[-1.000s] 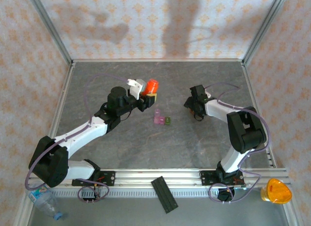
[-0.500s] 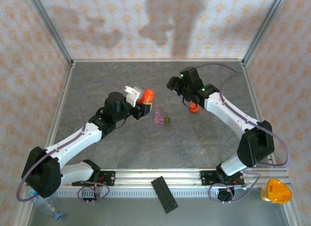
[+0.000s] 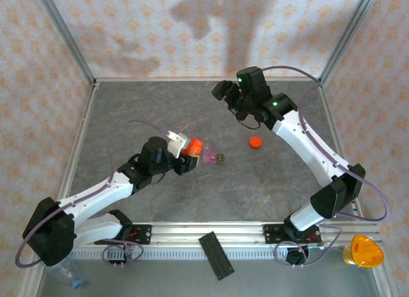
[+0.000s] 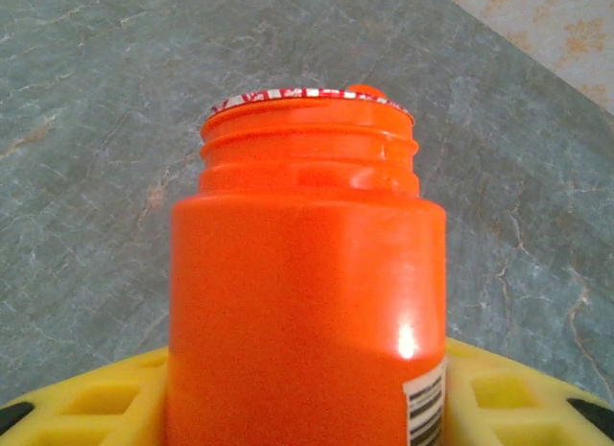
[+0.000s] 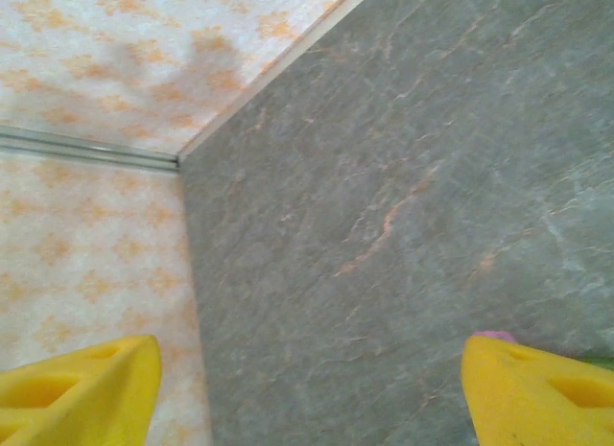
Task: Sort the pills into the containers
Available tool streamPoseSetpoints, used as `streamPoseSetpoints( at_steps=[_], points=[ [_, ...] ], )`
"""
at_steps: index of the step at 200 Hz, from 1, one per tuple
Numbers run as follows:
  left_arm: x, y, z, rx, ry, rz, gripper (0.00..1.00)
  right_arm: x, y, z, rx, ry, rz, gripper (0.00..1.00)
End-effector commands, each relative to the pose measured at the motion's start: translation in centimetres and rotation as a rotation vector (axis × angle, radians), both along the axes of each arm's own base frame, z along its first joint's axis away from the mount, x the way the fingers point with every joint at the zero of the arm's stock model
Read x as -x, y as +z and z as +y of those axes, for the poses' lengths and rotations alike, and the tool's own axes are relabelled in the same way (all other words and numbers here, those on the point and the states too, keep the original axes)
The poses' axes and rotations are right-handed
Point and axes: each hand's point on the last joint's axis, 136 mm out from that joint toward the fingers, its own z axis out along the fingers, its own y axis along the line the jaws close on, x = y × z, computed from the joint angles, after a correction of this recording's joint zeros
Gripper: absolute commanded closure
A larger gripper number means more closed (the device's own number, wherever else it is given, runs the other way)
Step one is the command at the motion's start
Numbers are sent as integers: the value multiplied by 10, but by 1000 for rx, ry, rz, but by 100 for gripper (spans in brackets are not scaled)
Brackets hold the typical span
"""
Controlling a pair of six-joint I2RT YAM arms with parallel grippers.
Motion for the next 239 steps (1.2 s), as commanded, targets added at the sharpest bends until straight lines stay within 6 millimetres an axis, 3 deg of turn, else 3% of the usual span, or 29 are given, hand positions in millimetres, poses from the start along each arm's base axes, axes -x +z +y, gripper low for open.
streamPoseSetpoints(
  at_steps=[1,29,87,119,175,201,239],
  points=[
    [-3,19,2,38,41,-47,100,5,17,9,-59,27,17,19],
    [-4,25,0,63,50,-47,100,5,28,16,-92,61,-1,18],
    [-3,8,-4,22,42,39,100,5,35,28,-141,105,-28,19],
    [1,-10,-9,-26,15,143,100,4,40,14,-110,66,-74,19],
    [-1,-30,-14,-33,13,200,100,7,36,12,-139,73,-79,19],
    [0,-40,-16,-44,8,226,100,8,22,4,-88,62,-90,19],
    [-1,-53,-16,-68,6,242,100,10,-36,-32,137,24,-29,18]
  ],
)
